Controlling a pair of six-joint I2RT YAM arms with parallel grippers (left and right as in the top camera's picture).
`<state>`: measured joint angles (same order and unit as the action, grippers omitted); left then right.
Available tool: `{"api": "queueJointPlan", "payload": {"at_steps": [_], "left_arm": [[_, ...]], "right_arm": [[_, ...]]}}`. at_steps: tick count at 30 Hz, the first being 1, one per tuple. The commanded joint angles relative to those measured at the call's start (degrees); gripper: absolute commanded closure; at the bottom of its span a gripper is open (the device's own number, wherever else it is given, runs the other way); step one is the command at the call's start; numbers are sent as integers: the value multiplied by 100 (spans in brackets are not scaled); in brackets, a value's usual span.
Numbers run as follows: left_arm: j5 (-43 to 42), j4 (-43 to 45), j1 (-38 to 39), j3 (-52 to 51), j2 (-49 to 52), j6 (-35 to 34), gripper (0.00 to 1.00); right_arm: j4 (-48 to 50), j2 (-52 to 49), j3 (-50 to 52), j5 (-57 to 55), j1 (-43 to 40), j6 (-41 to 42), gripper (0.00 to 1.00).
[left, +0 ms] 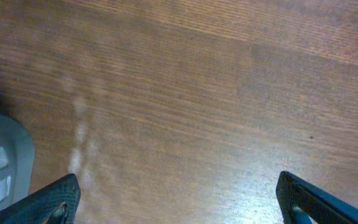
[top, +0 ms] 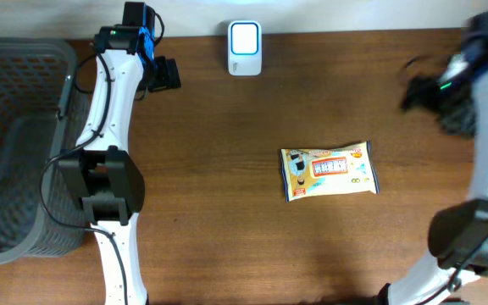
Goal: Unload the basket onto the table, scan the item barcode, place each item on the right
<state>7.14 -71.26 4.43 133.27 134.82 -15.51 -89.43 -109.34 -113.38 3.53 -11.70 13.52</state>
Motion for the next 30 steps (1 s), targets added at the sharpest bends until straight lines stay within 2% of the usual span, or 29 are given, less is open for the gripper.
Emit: {"api": "queueJointPlan", "payload": {"at_steps": [1,3,5,6,7,11,13,15,16,17,19,21,22,24,25,27,28,30], "left_arm": [[66,9,-11,-28,28,-55,1],[66,9,-11,-28,28,-55,1],[63,9,-11,-28,28,-55,1],[66,9,-11,-28,28,-55,1],[66,9,-11,-28,28,-55,1],[66,9,-11,-28,28,-55,1],[66,9,-11,-28,28,-55,1],[66,9,-11,-28,28,-55,1],[66,7,-11,-28,28,-55,1],[66,7,-11,-28,28,-55,1],[66,9,-11,-28,28,-55,1],[66,20,-11,-28,28,-55,1],[66,332,-11,-28,28,-55,1],[-26,363,-11,-28,28,-114,1],[-553,352,-9,-28,28,-269,1],[-3766,-297,50,-79,28,-415,1],[-3971,-566,389,-258,37,-190,0],[-4035,-938,848,-518,39,809,3]], "right_arm": [[160,-101,876,337,841,-114,1],[942,-105,1891,337,1478,-103,1],[1414,-105,2813,772,1910,177,1],[1965,-105,3348,966,2208,179,1],[2247,-107,3587,953,2393,258,1],[3038,-98,3768,931,3226,702,1],[2986,-94,3547,863,3206,977,1],[2406,-61,2828,564,2675,970,1],[1744,-37,2100,437,2133,732,1],[1508,-37,1790,437,1888,588,1],[1285,-37,1401,332,1325,254,1],[1353,-44,1384,-551,645,258,1],[1373,-44,1384,-767,201,256,1],[1377,-44,1384,-767,-455,258,1],[1386,-44,1384,-732,-614,295,1],[1486,-44,1384,-680,-905,326,1],[1486,-44,1384,-682,-938,326,1],[1486,-44,1384,-682,-933,326,1]]}}
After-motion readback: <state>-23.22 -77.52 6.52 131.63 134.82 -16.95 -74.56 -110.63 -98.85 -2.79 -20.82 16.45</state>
